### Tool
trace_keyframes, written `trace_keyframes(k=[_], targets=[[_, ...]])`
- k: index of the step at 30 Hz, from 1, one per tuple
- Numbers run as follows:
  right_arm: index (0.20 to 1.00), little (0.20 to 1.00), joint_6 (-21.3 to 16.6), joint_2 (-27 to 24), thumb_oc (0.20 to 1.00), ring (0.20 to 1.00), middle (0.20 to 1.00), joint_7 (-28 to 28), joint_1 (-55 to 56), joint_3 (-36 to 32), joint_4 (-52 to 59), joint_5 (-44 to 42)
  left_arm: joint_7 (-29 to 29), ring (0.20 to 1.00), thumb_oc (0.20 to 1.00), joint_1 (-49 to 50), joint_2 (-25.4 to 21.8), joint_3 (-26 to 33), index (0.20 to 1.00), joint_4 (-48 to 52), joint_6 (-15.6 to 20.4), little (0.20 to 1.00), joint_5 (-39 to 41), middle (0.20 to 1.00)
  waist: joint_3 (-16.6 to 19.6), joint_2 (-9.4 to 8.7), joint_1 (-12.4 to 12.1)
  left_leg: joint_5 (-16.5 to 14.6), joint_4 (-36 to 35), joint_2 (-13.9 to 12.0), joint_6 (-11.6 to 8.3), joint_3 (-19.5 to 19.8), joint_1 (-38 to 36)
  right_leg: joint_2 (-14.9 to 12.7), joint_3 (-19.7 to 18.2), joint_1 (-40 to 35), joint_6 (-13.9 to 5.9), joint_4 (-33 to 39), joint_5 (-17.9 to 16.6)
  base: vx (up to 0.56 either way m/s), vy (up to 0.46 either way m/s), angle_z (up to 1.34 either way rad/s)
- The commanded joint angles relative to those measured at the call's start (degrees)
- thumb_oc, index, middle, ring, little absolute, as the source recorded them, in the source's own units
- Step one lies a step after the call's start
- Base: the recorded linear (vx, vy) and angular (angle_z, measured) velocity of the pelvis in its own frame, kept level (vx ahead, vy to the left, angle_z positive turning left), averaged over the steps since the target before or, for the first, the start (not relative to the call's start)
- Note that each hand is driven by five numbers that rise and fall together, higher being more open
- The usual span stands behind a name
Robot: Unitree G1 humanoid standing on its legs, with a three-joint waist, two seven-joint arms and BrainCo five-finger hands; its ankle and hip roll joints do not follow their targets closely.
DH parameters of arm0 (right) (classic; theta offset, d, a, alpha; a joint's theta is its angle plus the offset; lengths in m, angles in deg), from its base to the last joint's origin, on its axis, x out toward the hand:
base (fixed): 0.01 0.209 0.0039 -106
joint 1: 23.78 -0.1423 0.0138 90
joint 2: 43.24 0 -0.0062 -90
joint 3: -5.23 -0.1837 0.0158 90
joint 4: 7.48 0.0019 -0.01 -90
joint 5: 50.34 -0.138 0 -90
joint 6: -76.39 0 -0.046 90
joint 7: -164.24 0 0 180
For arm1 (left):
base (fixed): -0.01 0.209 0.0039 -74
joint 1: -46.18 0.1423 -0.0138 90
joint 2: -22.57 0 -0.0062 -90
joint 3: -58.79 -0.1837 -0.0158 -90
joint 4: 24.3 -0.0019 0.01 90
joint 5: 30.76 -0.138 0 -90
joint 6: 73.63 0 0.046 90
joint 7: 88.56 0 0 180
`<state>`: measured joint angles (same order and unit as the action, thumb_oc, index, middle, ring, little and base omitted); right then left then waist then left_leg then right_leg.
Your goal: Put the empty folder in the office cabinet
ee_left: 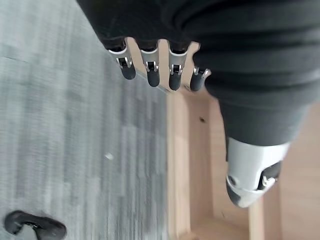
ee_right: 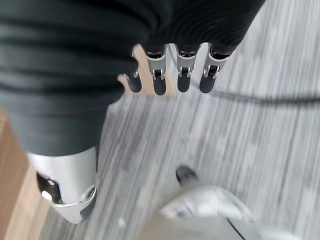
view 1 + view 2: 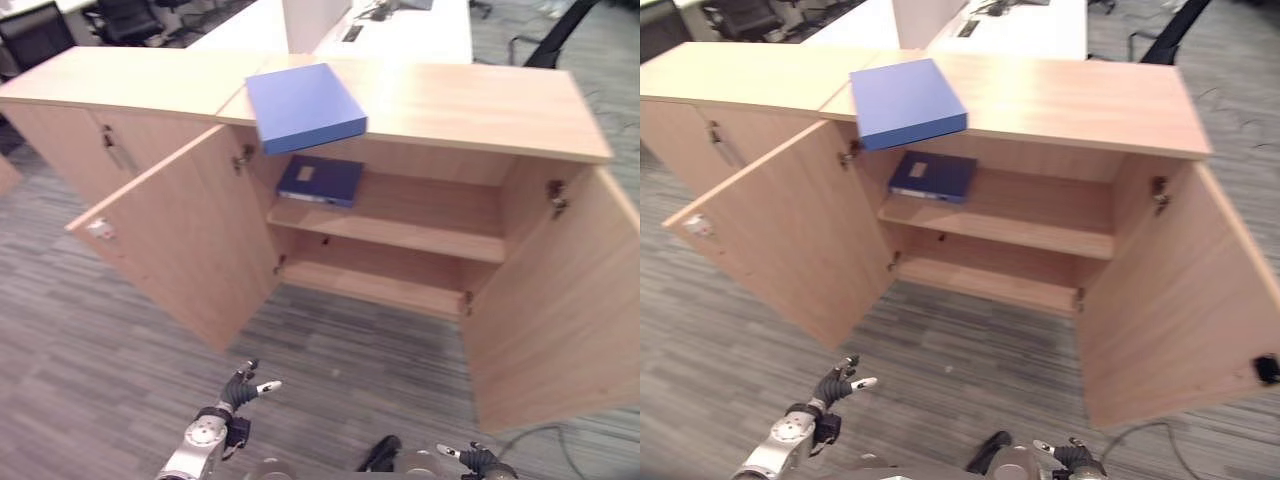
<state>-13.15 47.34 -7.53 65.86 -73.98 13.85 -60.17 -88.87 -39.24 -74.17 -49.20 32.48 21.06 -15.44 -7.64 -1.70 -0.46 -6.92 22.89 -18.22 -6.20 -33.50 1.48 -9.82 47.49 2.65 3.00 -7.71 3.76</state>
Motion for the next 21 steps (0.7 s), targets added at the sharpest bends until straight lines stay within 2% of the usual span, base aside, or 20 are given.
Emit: trace_keyframes(k=[1,3,5,6,8,12,17,20,21], targets=[[1.000,1.000,-0.33,-0.93,1.000,1.000,1.000,0.31,-1.25,-1.40,-0.30,1.76,0.20,1.000,1.000,-2.00,0.14,0.86,1.000,5.98,2.21,1.000,-0.47,1.000,-1.44,1.17,-1.63,9.65,-14.91,-0.29,-2.77,2.22,1.30,-0.88,-1.63,-5.77,-7.49,6.77,-1.65,0.08,0.063,-0.24],[1.000,1.000,-0.12,-0.90,1.000,1.000,1.000,0.32,-1.02,-1.14,-0.64,2.16,-0.13,1.000,1.000,-2.42,0.10,1.25,1.000,7.34,2.19,1.000,-1.02,1.000,-1.33,1.18,-1.98,14.30,-20.80,-2.72,-3.96,3.64,2.48,-0.04,-3.19,-6.54,-7.44,7.08,-0.57,0.18,0.119,-0.34],[1.000,1.000,0.05,-0.86,1.000,1.000,1.000,0.35,-0.58,-1.55,-0.82,2.19,-0.12,1.000,1.000,-2.83,-0.09,1.37,1.000,9.36,1.98,1.000,-1.15,1.000,-1.11,1.97,-1.89,17.61,-24.27,-4.54,-4.33,2.74,2.36,0.66,-4.50,-8.02,-7.27,6.47,0.69,0.27,0.139,-0.26],[1.000,1.000,0.06,-0.89,1.000,1.000,1.000,0.33,-0.54,-1.54,-0.81,2.21,-0.10,1.000,1.000,-2.74,-0.10,1.39,1.000,9.47,1.93,1.000,-1.12,1.000,-1.15,2.04,-1.98,17.74,-24.49,-4.58,-4.41,2.60,2.12,0.72,-4.62,-8.06,-7.27,6.41,0.71,0.27,0.155,-0.11],[1.000,1.000,0.26,-0.71,1.000,1.000,1.000,-0.05,-0.65,-1.48,-1.14,3.17,0.39,1.000,1.000,-1.75,-0.37,1.41,1.000,11.11,1.84,1.000,-1.29,1.000,-0.42,3.48,-2.29,17.88,-24.89,-3.84,-4.58,2.48,1.22,0.83,-5.65,-9.17,-7.55,5.82,0.80,0.25,0.194,-0.33],[1.000,1.000,0.66,-0.40,1.000,1.000,1.000,-0.45,-1.65,-1.83,-1.44,3.56,0.94,1.000,1.000,-1.33,-1.40,0.65,1.000,12.19,1.70,1.000,-1.40,1.000,0.12,4.39,-3.06,15.76,-22.26,-1.22,-3.33,1.13,1.30,-2.55,-7.02,-10.39,-8.23,3.44,0.92,0.23,0.269,-0.53],[1.000,1.000,1.05,0.21,1.000,1.000,1.000,-0.85,-3.46,-0.88,-0.72,4.91,1.00,1.000,1.000,-0.98,-3.24,0.84,1.000,13.51,1.64,1.000,-0.98,1.000,-0.48,4.60,-3.41,11.52,-21.25,4.98,1.15,0.84,0.89,-9.03,-7.49,-8.81,-9.99,-4.55,0.48,0.15,0.278,-0.06],[1.000,1.000,0.98,0.58,1.000,1.000,1.000,-0.77,-3.69,-0.76,0.24,5.41,0.82,1.000,1.000,-0.61,-3.97,1.01,1.000,13.76,1.66,1.000,-1.13,1.000,-0.40,4.49,-3.26,9.77,-22.52,8.86,3.46,1.32,-0.03,-11.49,-6.90,-8.43,-11.50,-7.52,-0.93,0.14,0.225,0.05],[1.000,1.000,0.99,0.59,1.000,1.000,1.000,-0.76,-3.64,-0.75,0.27,5.41,0.82,1.000,1.000,-0.58,-3.99,1.01,1.000,13.78,1.65,1.000,-1.13,1.000,-0.38,4.43,-3.21,9.71,-22.63,9.07,3.59,1.34,-0.09,-11.70,-6.89,-8.43,-11.66,-7.62,-1.01,0.13,0.185,0.09]])
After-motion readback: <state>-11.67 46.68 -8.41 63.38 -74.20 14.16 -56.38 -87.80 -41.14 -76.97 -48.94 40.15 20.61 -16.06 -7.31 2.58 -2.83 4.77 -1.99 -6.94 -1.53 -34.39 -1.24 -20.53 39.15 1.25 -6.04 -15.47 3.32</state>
